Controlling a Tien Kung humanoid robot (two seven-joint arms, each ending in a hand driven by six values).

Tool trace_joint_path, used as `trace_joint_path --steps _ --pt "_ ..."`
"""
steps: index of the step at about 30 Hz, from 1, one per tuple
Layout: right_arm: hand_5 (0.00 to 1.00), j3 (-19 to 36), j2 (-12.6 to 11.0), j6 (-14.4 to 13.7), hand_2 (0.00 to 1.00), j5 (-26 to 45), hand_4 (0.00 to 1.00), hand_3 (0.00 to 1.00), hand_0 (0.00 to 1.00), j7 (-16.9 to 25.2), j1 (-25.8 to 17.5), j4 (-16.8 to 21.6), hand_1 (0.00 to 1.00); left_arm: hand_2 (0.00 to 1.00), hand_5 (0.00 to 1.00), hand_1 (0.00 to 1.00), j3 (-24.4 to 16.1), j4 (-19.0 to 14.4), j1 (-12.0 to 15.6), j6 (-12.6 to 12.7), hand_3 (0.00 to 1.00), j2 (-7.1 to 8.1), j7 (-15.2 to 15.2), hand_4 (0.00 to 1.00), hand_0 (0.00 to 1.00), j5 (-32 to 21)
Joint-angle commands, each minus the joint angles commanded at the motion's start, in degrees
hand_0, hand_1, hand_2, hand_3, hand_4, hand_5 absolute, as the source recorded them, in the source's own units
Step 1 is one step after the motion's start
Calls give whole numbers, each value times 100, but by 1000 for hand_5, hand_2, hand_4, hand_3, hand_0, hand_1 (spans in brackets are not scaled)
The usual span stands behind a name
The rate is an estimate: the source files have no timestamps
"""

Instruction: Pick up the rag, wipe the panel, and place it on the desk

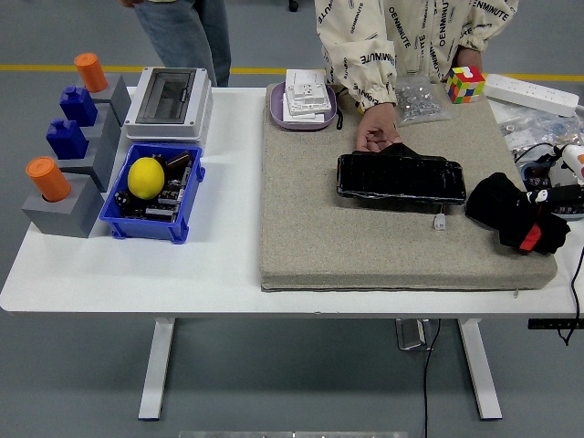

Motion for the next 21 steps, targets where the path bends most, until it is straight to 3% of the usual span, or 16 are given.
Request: trace_joint_path --steps 8,21 --pt "704 96 152 -45 781 -31 998 761 743 21 -10 -103 697 732 465 692 -41 0 20 2 563 -10 10 596 642 16" --pt "705 314 636 -21 783 -281 998 759 746 -48 50 -298 697 733 465 692 -28 0 27 -1 562 10 0 594 642 7"
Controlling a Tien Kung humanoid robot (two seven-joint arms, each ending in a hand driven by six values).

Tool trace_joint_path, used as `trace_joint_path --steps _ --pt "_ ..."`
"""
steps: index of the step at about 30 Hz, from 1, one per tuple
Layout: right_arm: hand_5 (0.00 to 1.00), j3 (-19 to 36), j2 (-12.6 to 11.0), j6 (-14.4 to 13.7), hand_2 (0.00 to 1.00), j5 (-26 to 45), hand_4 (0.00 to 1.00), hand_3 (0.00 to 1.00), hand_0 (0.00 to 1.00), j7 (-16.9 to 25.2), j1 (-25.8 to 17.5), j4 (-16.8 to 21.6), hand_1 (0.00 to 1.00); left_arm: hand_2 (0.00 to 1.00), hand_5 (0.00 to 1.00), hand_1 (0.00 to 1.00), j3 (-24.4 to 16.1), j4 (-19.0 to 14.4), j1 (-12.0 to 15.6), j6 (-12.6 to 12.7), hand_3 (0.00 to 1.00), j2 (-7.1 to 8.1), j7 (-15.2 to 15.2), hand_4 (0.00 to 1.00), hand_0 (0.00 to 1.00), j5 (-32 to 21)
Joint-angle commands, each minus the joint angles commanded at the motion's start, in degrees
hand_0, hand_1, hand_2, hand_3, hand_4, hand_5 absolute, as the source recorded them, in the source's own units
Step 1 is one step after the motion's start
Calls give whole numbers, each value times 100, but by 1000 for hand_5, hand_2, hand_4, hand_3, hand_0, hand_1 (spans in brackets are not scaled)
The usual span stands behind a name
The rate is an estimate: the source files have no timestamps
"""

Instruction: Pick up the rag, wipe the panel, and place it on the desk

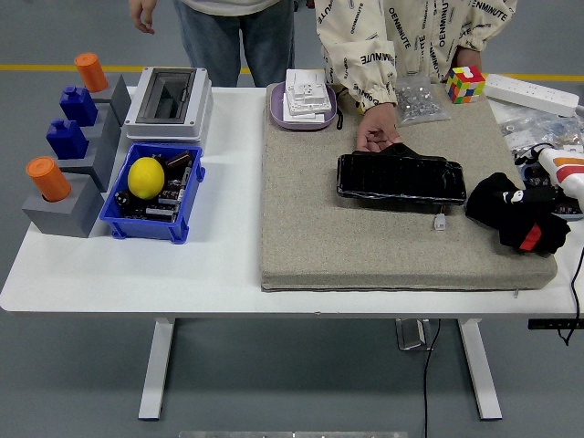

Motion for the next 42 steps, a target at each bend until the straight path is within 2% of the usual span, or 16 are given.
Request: trace_joint_path --steps 14,29,42 --pt "704 64 191 27 781 -25 998 759 747 -26 -109 -25 696 732 465 692 -47 0 29 4 563 10 10 594 643 29" --pt "702 -191 179 35 781 57 998 758 742 -10 -72 -75 696 732 466 692 -29 0 17 1 563 -11 3 594 643 16" --pt "701 -205 186 -19 780 75 998 757 740 19 -126 -87 696 733 467 692 4 0 10 0 564 -21 -3 594 643 -8"
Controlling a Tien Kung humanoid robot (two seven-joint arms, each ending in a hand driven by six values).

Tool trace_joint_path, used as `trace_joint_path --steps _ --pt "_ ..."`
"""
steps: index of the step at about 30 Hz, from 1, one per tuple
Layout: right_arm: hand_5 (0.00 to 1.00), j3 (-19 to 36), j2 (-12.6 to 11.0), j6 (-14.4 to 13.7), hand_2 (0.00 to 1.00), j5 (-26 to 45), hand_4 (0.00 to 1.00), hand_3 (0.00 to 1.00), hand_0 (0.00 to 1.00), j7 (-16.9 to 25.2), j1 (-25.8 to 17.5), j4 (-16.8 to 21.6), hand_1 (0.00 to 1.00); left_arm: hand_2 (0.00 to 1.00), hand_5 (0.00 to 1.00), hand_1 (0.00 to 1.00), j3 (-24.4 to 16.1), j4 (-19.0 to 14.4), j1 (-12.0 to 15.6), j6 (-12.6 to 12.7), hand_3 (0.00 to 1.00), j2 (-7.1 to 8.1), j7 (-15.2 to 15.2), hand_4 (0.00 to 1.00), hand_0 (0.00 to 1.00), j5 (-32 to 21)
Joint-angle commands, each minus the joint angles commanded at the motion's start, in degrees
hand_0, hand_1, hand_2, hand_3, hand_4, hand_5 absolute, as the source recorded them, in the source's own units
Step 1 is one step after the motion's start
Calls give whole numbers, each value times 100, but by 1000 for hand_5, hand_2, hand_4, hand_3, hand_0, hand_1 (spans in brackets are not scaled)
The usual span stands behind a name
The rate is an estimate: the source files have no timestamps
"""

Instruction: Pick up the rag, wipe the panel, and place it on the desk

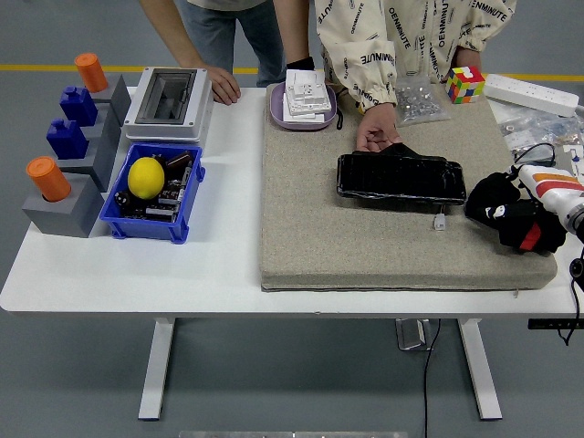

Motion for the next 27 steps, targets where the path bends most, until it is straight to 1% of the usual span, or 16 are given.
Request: trace_joint_path --steps 9,10,15,16,17,20,27 --pt "699 -13 9 -264 770 127 998 753 730 191 -58 -55 686 733 465 692 61 0 -5 -5 563 8 -11 594 642 -28" --pt "688 -18 10 -296 753 135 998 742 695 206 -64 -56 669 734 467 692 65 0 -3 -5 563 7 -9 594 643 -30" --pt "688 -23 12 -409 753 159 998 742 695 270 -84 -50 669 734 467 692 70 0 5 -3 563 9 -8 594 643 -30" --pt "675 -21 12 -422 740 164 998 732 675 279 -88 -47 657 734 468 693 70 0 7 -3 563 10 -7 595 643 -28" --pt "675 -20 11 -431 740 174 998 732 675 288 -95 -47 657 734 468 693 69 0 11 -2 563 11 -6 595 643 -27" --pt "675 -16 10 -420 740 173 998 732 675 282 -105 -54 657 734 468 693 67 0 14 -2 563 12 -4 595 643 -25" --pt "677 -2 9 -228 746 133 998 739 685 163 -95 -71 666 733 466 693 88 0 -13 -5 563 5 -17 594 643 -53"
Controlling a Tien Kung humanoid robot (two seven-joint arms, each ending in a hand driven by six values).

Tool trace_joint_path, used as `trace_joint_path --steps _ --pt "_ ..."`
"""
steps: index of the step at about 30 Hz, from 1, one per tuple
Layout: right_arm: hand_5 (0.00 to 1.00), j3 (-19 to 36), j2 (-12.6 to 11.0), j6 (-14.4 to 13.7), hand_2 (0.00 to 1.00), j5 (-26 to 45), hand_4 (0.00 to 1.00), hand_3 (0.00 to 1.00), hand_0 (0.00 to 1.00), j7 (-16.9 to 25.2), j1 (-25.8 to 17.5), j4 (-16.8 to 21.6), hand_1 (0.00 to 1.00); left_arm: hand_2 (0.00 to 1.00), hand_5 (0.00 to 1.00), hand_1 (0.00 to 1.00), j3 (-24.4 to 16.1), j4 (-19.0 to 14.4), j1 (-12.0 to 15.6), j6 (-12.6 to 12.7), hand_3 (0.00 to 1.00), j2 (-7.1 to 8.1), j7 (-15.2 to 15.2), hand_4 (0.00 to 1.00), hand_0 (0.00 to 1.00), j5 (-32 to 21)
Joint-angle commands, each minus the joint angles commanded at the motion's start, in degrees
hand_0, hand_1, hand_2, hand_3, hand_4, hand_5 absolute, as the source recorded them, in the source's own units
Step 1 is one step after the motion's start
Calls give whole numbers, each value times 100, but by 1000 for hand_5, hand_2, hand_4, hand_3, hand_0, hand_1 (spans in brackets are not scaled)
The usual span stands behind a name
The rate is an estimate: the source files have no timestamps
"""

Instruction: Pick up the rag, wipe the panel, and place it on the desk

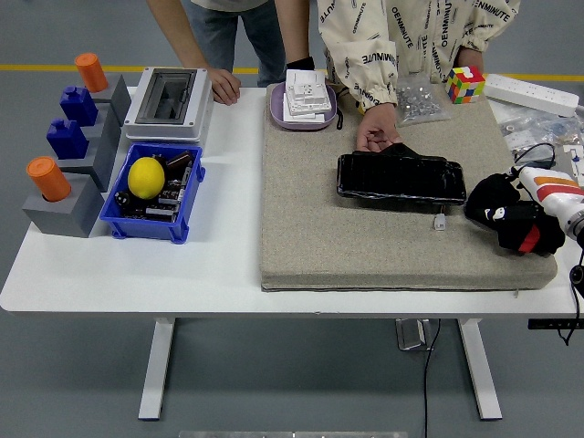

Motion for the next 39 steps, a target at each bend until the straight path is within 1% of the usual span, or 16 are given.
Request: trace_joint_path --steps 1,6,7,24,25,29,31,39 --pt "681 -6 -1 40 761 -11 998 749 714 -23 4 -12 681 733 466 693 -2 0 -5 0 562 0 -1 594 643 1" --pt "681 -44 -3 113 761 -22 998 749 714 -61 30 -126 681 733 466 693 -15 0 -13 3 562 -5 -5 594 643 -2" --pt "659 -52 -4 116 763 -26 998 749 714 -64 33 -137 679 734 466 692 -17 0 -12 3 562 -6 -4 594 643 -2" --pt "652 -101 24 -4 759 -12 998 737 705 -24 68 -235 675 733 466 692 -23 0 -25 4 562 -13 -3 594 642 -15" --pt "646 -100 25 -11 745 -12 998 726 677 -20 67 -240 661 732 465 692 -20 0 -28 4 562 -12 -5 593 643 -18" --pt "646 -97 24 -6 745 -31 998 726 677 -22 65 -260 661 732 465 692 -12 0 -32 3 562 -13 -13 593 643 -27" --pt "627 -126 13 33 741 -101 998 720 670 -55 77 -268 659 733 466 692 -16 0 -30 4 562 -14 -10 594 643 -26" --pt "618 -220 -6 168 742 -345 998 721 669 -169 134 -278 659 733 466 692 -23 0 -30 5 562 -16 -11 594 643 -25"
